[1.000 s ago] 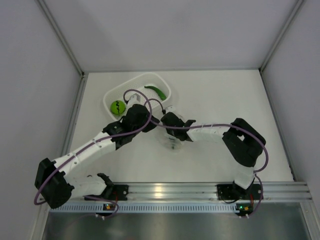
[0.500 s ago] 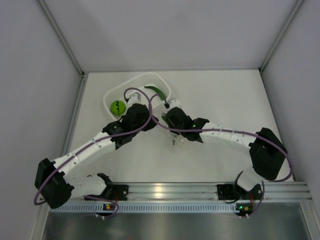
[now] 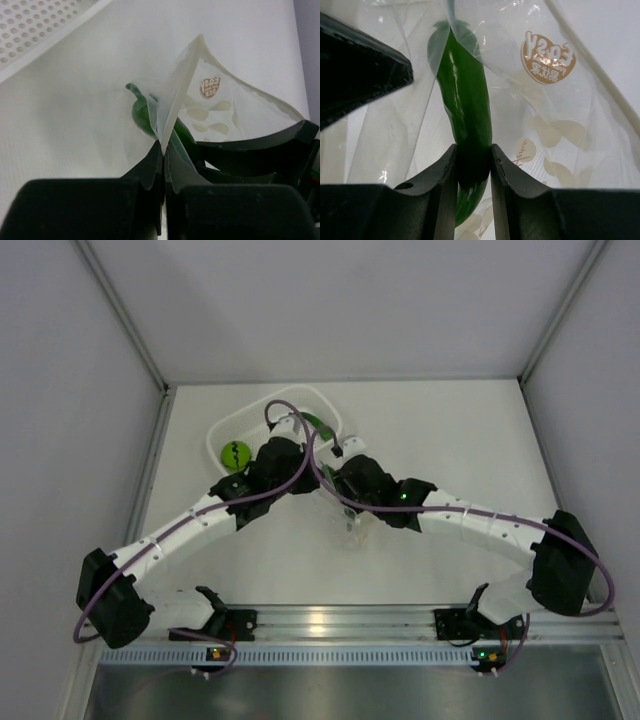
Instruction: Open the zip-top bag and remove the fake food
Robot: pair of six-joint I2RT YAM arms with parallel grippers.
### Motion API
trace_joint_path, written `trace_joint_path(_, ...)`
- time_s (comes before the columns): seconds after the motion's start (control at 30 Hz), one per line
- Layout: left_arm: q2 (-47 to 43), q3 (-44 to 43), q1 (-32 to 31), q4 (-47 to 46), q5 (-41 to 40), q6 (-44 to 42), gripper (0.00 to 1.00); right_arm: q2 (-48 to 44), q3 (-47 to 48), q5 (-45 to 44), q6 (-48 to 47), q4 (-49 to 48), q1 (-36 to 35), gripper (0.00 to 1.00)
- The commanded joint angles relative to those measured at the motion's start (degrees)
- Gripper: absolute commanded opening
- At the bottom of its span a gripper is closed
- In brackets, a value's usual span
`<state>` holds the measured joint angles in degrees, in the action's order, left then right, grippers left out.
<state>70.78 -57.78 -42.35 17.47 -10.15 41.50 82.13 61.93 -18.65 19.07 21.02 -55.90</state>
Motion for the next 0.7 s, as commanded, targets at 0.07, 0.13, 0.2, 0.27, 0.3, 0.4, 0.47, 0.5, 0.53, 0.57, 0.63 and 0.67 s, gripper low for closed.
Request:
trace_joint_path(0.07,2.87,-2.69,-0.01,-3.14,15.32,-9.14,0.0,1.53,5.74,-1.99,-1.23,0.69,-1.41,0.15)
trace_joint_path(0.13,2.52,-2.25,-0.02,-4.9,19.81,-11.25,0.0,4.17,7.76,-2.18,-0.53,1.39,-1.41,0.14)
trace_joint_path(0.2,1.12,-1.55,-0.02,-5.87,21.57,-12.4,0.0,5.49,8.82,-3.31,0.0,1.4,-1.49,0.14)
trace_joint_path(0.27,0.06,-0.58,-0.1,-6.66,23.42,-14.42,0.0,6.02,9.08,-4.54,0.18,0.69,-1.41,0.14)
trace_joint_path(0.3,-0.64,-0.32,-0.1,-6.66,24.03,-16.34,0.0,6.64,9.87,-5.42,0.18,0.87,-1.41,0.14)
trace_joint_path(0.4,-1.52,0.56,-0.1,-6.23,24.13,-19.33,0.0,7.08,11.71,-6.74,-0.52,2.8,-1.4,0.14)
trace_joint_path(0.47,-1.35,0.3,-0.02,-3.51,21.86,-20.4,0.0,6.73,12.07,-6.57,-1.75,4.11,-1.32,0.15)
trace_joint_path(0.5,-1.0,-0.14,-0.02,-2.54,20.97,-21.53,0.0,6.47,12.33,-7.0,-2.19,4.82,-1.32,0.14)
trace_joint_path(0.53,-0.91,-0.32,-0.02,-1.58,19.83,-21.63,0.0,6.21,12.25,-7.79,-2.54,5.35,-1.32,0.14)
trace_joint_path(0.57,-0.91,-0.49,-0.02,-0.26,15.3,-21.37,0.0,5.94,12.07,-8.06,-2.63,6.22,-1.4,0.14)
trace_joint_path(0.63,-1.0,-0.67,-0.1,0.63,10.79,-18.92,0.0,4.19,9.8,-7.89,-2.81,6.14,-1.4,0.14)
trace_joint_path(0.67,-1.17,-0.58,-0.02,1.5,5.46,-17.95,0.0,3.49,8.74,-7.71,-2.72,5.79,-1.32,0.14)
